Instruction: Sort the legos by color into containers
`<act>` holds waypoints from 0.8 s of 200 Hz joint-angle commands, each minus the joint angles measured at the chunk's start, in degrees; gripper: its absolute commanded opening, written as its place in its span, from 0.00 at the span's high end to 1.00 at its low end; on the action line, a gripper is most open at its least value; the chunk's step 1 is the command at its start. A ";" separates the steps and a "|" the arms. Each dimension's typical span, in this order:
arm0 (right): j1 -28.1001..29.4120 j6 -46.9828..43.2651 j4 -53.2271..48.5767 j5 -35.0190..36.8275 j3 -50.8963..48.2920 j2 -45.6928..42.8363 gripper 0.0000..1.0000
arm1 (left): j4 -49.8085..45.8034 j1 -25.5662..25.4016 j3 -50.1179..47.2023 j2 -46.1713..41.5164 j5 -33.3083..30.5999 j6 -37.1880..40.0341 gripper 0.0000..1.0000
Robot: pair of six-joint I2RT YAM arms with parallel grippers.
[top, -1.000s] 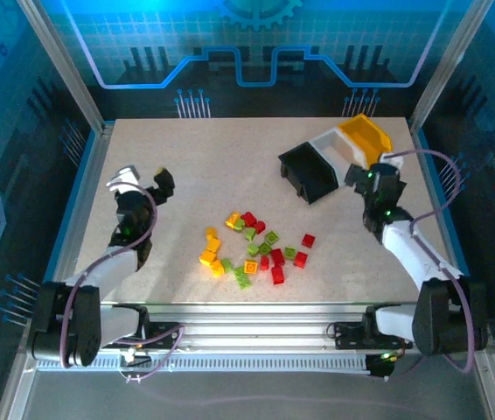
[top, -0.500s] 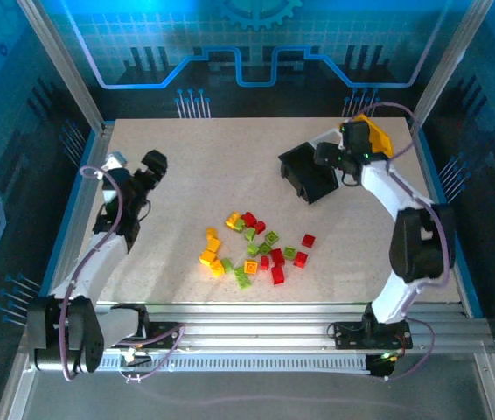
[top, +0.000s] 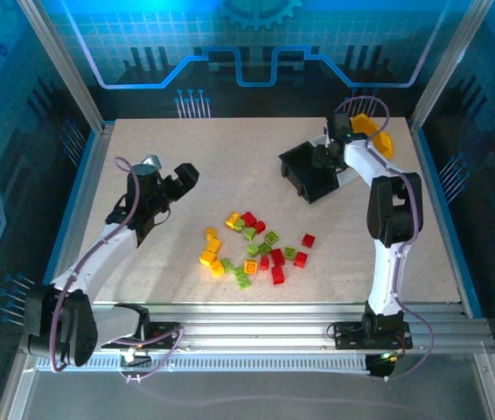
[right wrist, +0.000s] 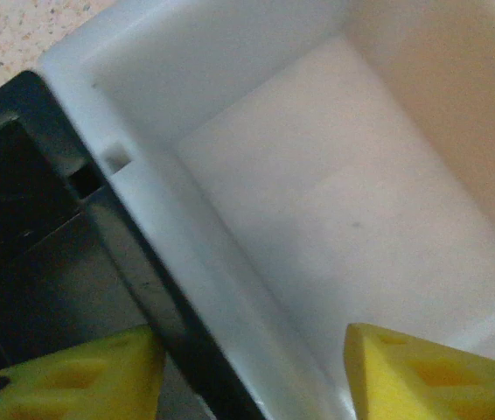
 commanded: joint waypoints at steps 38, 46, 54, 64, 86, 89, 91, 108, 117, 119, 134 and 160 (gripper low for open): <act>3.56 1.72 -4.02 0.23 2.21 1.94 0.67 | -3.27 -0.84 2.10 0.57 1.89 0.73 0.01; 4.26 2.28 -3.99 0.12 2.41 2.02 0.68 | -3.23 -1.01 1.92 0.36 2.08 0.65 0.01; 5.03 2.75 -4.02 0.15 2.83 2.24 0.71 | -3.17 -1.24 1.68 0.26 2.06 0.53 0.01; 6.06 3.22 -4.36 0.16 3.82 2.77 0.75 | -3.59 -1.37 1.52 0.07 1.96 0.29 0.01; 8.57 4.81 -5.87 -0.40 7.16 4.58 0.84 | -4.36 -1.62 0.75 -1.16 2.08 -0.24 0.01; 8.88 4.96 -5.98 -0.36 7.60 4.81 0.86 | -4.30 -1.64 0.54 -1.43 2.05 -0.28 0.01; 9.21 5.07 -5.99 -0.40 7.87 4.90 0.87 | -4.29 -1.68 0.42 -1.65 2.10 -0.32 0.01; 11.73 6.18 -7.34 -0.03 11.26 6.81 1.00 | -5.19 -1.81 -0.10 -3.34 1.86 -0.34 0.01; 13.18 7.09 -8.10 0.36 13.10 7.83 1.00 | -5.84 -1.90 -0.21 -4.18 1.68 -0.24 0.01; 13.52 7.36 -8.32 0.64 13.51 8.09 1.00 | -5.91 -1.90 -0.30 -4.47 1.67 -0.24 0.01; 16.05 9.81 -9.09 1.57 16.31 9.64 1.00 | -6.86 -1.99 -0.25 -5.80 1.52 -0.12 0.01; 20.47 14.99 -12.21 4.43 23.33 13.92 1.00 | -9.46 -2.02 0.81 -7.24 1.10 0.46 0.01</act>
